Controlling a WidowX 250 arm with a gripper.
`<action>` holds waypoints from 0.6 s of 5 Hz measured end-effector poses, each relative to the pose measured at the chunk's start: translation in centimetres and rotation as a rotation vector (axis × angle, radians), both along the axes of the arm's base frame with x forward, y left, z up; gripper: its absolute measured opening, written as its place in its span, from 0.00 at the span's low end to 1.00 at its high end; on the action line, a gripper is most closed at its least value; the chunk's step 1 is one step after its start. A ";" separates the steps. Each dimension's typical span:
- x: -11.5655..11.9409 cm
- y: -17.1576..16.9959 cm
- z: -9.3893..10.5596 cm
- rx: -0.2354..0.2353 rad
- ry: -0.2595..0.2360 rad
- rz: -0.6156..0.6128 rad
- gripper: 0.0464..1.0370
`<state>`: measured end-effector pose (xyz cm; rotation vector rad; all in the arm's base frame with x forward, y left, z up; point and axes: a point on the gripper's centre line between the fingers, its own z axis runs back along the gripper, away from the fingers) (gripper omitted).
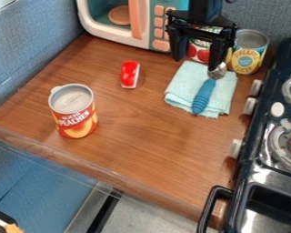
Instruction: Move the red object to the bottom right of the table
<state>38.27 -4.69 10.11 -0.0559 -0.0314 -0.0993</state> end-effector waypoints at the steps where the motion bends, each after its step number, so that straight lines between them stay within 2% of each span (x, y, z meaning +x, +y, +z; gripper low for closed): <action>1: -0.2 0.0 -1.8 0.005 0.049 0.000 0.96; 2: 1.1 2.4 -2.1 0.003 0.053 0.060 0.96; 3: 2.8 6.9 -2.3 -0.001 0.033 0.156 0.96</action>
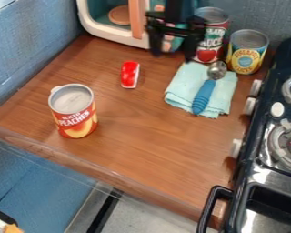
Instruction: Move the red object to the bottom right of the table
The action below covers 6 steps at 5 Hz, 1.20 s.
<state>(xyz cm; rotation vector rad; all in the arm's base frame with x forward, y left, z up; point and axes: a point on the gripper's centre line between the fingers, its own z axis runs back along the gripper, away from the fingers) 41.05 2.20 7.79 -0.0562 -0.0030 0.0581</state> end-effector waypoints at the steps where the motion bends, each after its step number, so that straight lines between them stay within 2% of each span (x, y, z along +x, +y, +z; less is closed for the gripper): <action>1: 0.7 2.6 -0.1 0.020 -0.028 0.033 0.96; 2: 0.7 5.4 -0.1 0.063 -0.051 0.077 0.96; 3: -0.2 6.0 -1.9 0.084 -0.029 0.102 0.96; 4: -0.1 6.5 -2.3 0.120 -0.045 0.140 0.96; 5: -0.1 6.3 -3.0 0.133 -0.042 0.177 0.96; 6: -0.8 6.7 -5.6 0.154 0.047 0.189 0.96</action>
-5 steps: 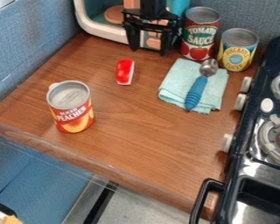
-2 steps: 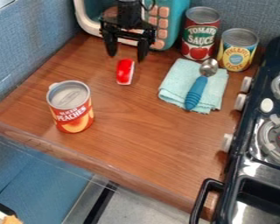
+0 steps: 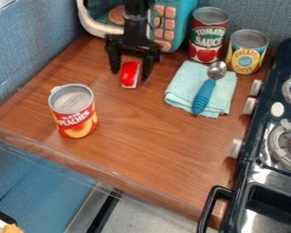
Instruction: Move the red object to the bottom right of the table
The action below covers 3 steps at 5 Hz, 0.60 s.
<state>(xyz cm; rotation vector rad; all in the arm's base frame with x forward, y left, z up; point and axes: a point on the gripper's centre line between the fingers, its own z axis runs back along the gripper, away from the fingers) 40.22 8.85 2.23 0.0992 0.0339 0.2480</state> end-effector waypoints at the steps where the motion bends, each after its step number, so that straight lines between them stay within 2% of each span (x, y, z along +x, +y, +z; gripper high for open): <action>1: 0.2 0.0 -0.2 0.002 0.001 0.007 0.92; 2: 0.2 -0.2 -0.1 -0.015 0.006 0.002 0.64; 3: 0.2 -1.2 0.8 -0.045 -0.015 -0.017 0.55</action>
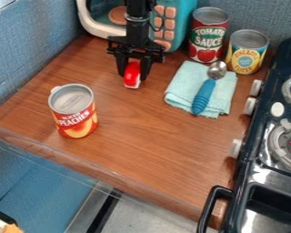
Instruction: Move the red object to the bottom right of the table
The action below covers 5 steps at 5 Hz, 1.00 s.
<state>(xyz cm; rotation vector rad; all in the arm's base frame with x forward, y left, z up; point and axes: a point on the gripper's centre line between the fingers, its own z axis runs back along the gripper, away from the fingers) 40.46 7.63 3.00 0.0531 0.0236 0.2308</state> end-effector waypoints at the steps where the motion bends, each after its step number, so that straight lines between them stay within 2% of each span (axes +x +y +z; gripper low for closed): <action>1: -0.2 -1.9 2.7 -0.036 -0.064 -0.033 0.55; 2: -3.0 -4.9 4.0 -0.114 -0.078 -0.056 0.55; 3: -6.5 -7.7 3.1 -0.135 -0.044 -0.092 0.55; 4: -9.8 -10.3 1.5 -0.123 0.003 -0.158 0.55; 5: -11.3 -12.0 0.7 -0.147 0.017 -0.202 0.55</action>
